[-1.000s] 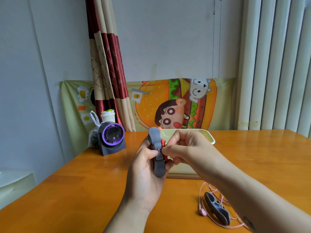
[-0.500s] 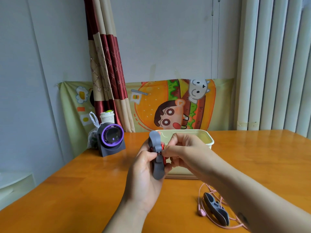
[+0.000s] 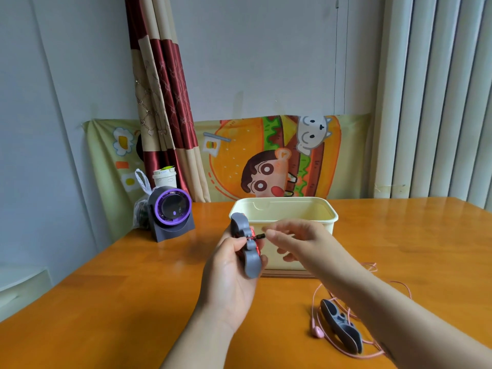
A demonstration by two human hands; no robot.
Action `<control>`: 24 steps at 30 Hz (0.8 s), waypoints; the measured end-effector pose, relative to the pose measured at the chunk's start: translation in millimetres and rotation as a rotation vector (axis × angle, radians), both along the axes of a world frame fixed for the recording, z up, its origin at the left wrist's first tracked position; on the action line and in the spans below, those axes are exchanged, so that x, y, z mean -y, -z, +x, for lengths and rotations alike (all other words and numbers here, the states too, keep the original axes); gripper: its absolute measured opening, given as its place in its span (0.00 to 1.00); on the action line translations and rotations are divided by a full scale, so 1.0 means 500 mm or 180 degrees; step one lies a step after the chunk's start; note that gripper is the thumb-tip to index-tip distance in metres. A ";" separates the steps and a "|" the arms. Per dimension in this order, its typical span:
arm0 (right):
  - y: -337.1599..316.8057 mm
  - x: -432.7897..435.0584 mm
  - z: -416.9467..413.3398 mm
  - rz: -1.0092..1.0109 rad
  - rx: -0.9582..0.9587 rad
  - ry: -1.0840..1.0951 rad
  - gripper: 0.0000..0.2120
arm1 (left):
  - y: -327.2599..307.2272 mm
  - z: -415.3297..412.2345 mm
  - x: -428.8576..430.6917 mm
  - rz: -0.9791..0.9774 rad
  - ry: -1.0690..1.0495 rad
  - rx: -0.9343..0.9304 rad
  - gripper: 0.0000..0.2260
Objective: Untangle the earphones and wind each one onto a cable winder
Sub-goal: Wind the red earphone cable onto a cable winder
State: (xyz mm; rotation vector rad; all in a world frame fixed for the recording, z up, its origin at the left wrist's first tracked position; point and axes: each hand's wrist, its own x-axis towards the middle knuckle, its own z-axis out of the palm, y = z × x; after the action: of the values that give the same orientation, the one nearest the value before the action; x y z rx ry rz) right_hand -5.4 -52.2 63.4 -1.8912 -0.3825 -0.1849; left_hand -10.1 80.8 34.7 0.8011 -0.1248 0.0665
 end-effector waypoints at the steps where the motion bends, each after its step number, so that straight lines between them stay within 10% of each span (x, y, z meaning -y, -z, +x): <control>1: 0.010 0.002 -0.001 0.0118 0.0162 0.0232 0.03 | -0.001 0.003 -0.001 -0.0025 0.0011 -0.0048 0.11; 12: 0.082 -0.039 0.061 0.0117 0.0543 0.0413 0.14 | 0.029 0.080 0.026 -0.0075 0.0267 0.0130 0.19; 19: 0.026 0.008 0.181 0.0339 0.0771 0.0876 0.10 | 0.061 0.156 0.014 0.1072 -0.0084 0.0135 0.14; 24: 0.019 0.033 0.277 -0.1207 0.0959 0.1637 0.11 | 0.125 0.184 0.005 0.2807 -0.0226 0.0331 0.13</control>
State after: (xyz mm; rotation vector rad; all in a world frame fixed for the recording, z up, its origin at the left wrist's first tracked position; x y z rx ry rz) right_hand 133.0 -68.8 53.7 -2.3167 -0.1254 -0.7941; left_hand 81.8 78.5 -27.9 1.6837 -0.2294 0.1232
